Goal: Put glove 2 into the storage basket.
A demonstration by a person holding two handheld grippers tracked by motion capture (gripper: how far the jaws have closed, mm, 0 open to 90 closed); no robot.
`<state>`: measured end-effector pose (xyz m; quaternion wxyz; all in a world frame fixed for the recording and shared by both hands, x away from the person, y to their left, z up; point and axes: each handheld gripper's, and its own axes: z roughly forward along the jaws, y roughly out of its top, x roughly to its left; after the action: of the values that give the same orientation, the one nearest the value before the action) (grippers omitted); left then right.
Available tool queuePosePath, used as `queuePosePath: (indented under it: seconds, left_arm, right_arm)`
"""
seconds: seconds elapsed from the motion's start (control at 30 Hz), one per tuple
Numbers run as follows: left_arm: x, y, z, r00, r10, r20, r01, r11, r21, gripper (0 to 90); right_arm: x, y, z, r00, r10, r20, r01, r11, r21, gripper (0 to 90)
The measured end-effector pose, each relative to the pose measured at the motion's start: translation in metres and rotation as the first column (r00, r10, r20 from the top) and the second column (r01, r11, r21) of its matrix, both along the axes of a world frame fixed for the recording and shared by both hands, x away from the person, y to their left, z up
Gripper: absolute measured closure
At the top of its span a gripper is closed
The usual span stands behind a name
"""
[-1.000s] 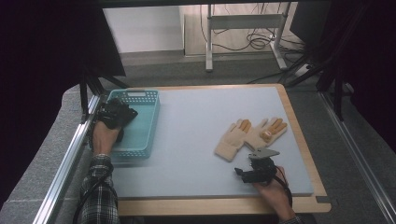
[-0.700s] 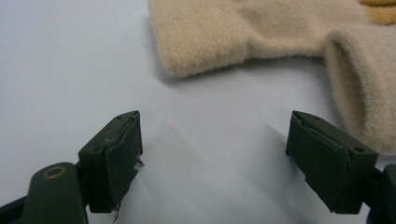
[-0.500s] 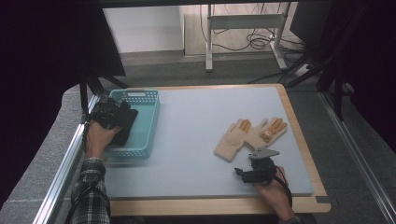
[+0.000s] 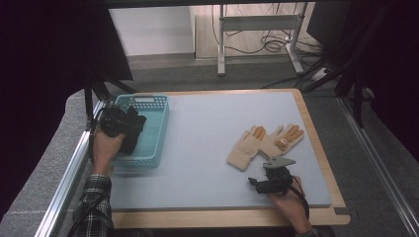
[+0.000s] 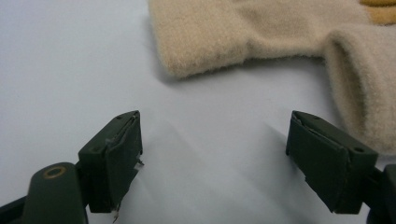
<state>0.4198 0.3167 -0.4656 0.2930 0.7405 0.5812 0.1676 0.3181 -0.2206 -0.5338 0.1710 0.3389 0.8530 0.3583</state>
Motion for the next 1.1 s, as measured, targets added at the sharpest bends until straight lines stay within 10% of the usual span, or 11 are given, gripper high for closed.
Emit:
queuePosePath:
  seconds: [0.6, 1.1]
  left_arm:
    - [-0.018, -0.055, 0.015, 0.981, -0.16, 0.11, 0.165, 0.9857, -0.035, 2.6]
    - [-0.046, -0.105, 0.021, 0.935, -0.301, 0.187, 0.318, 0.9456, -0.067, 2.7]
  right_arm:
    - [0.0, 0.0, 0.0, 1.0, 0.0, 0.0, 0.0, 1.0, 0.0, 18.0]
    - [0.0, 0.0, 0.0, 1.0, 0.001, 0.001, -0.001, 1.0, 0.0, 18.0]
